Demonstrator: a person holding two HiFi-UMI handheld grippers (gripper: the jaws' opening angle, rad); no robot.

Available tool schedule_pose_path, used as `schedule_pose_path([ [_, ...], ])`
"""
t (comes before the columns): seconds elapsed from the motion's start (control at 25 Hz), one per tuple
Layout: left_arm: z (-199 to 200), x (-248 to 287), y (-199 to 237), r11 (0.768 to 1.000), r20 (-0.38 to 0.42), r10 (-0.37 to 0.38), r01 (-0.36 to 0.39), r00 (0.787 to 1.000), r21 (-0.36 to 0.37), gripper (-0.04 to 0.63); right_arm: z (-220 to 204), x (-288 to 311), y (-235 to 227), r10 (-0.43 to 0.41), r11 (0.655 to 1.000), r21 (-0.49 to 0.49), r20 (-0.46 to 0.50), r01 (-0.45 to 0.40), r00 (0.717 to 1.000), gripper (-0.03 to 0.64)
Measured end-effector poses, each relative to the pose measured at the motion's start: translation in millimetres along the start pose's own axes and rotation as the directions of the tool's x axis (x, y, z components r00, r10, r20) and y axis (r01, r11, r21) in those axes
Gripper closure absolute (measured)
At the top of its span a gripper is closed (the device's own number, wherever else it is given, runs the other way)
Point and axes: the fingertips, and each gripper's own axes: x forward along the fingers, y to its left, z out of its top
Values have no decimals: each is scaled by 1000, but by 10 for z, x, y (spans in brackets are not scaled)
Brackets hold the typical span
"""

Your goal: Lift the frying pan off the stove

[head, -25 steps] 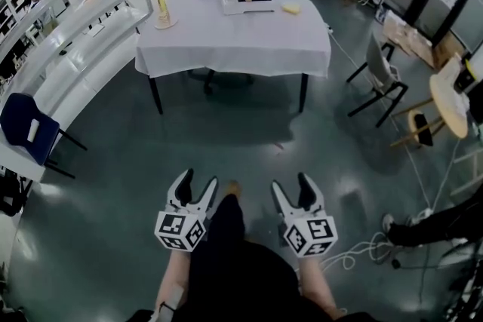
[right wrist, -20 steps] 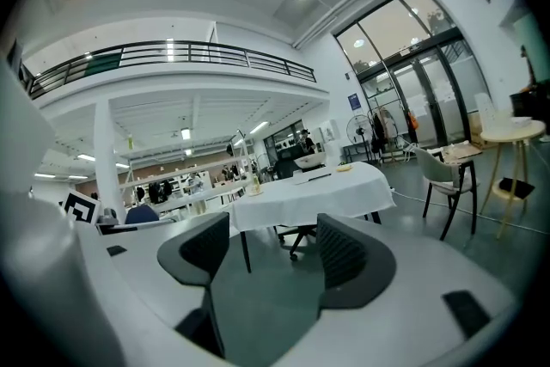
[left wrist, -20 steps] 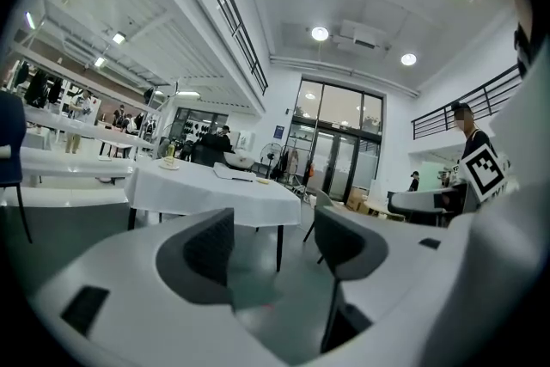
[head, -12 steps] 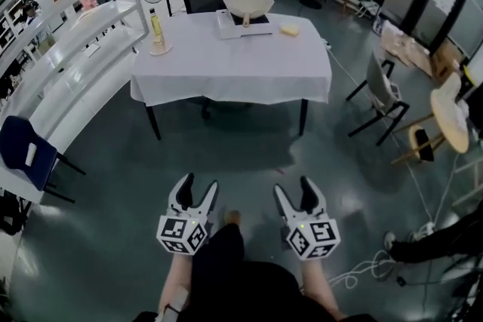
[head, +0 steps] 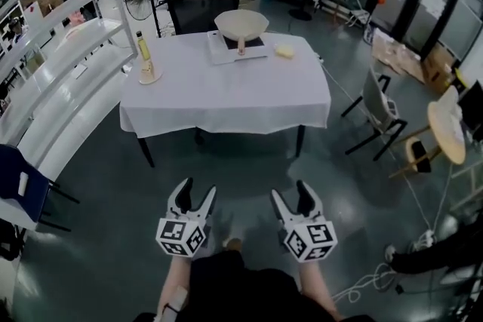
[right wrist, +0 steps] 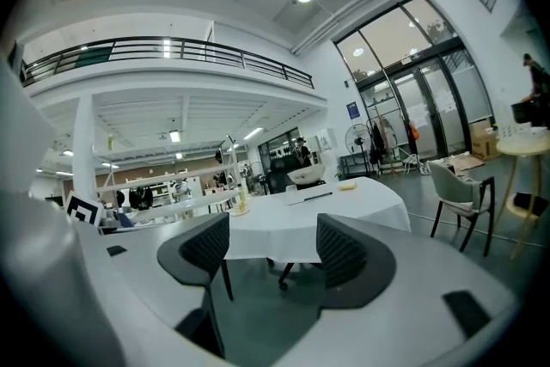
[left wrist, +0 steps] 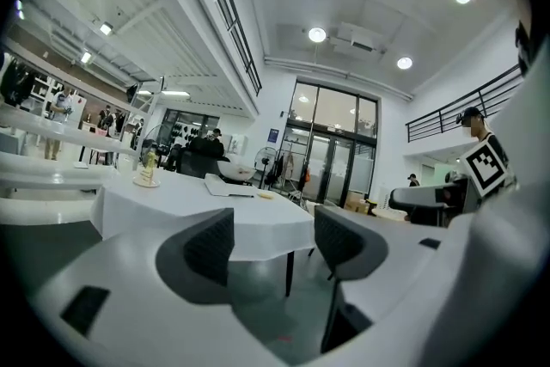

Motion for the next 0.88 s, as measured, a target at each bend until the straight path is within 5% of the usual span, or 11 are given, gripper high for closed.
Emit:
schedule_pose_path([
  [0.28, 201, 492, 448, 1000, 20, -24, 24, 1000, 14, 319, 113, 618, -76, -32, 999, -1, 20, 32, 999, 324],
  [0.88, -2, 705, 914, 998, -39, 4, -6, 999, -60, 319, -37, 1279, 108, 10, 1000, 20, -75, -8, 997, 324],
])
